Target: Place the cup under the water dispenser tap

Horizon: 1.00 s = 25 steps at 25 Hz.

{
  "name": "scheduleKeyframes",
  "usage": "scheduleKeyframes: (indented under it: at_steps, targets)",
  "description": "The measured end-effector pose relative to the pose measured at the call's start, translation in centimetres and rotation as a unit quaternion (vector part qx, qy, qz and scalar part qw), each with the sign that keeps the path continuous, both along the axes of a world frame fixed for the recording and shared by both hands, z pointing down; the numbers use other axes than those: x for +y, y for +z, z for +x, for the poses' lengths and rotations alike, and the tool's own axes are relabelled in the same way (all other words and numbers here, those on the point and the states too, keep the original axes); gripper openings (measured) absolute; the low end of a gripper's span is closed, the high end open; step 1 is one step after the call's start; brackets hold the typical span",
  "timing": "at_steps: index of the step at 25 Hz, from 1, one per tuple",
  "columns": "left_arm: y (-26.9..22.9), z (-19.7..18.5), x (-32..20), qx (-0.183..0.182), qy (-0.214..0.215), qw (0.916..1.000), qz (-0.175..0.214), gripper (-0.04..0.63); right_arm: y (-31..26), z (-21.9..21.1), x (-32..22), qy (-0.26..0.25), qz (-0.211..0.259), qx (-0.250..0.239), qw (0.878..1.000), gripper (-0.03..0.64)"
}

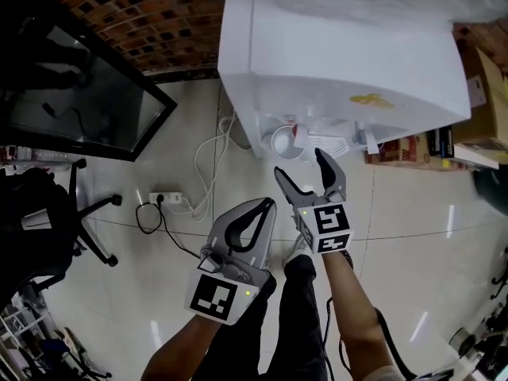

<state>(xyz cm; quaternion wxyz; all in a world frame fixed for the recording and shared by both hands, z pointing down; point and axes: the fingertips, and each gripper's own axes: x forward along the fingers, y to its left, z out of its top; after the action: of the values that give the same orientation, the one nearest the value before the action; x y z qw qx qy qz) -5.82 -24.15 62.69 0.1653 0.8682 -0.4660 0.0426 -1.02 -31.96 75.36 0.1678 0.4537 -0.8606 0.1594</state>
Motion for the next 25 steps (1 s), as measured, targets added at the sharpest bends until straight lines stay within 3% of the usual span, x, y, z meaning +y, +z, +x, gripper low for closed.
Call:
scheduleKeyframes:
  at_steps: [16, 20, 25]
  targets:
    - [-11.9, -0.1, 1.4, 0.016, -0.018, 0.9989, 0.041, 0.000, -19.4, -0.5, 5.1, -0.010, 0.052, -0.017, 0.998, 0.388]
    - [-15.7, -0.7, 1.9, 0.021, -0.020, 0.9981, 0.055, 0.000, -25.0, -0.4, 6.8, -0.009, 0.082, -0.015, 0.996, 0.345]
    - [-20.9, -0.6, 3.6, 0.022, -0.004, 0.9963, 0.083, 0.000, -32.1, 0.1, 9.4, -0.001, 0.120, -0.024, 0.992, 0.242]
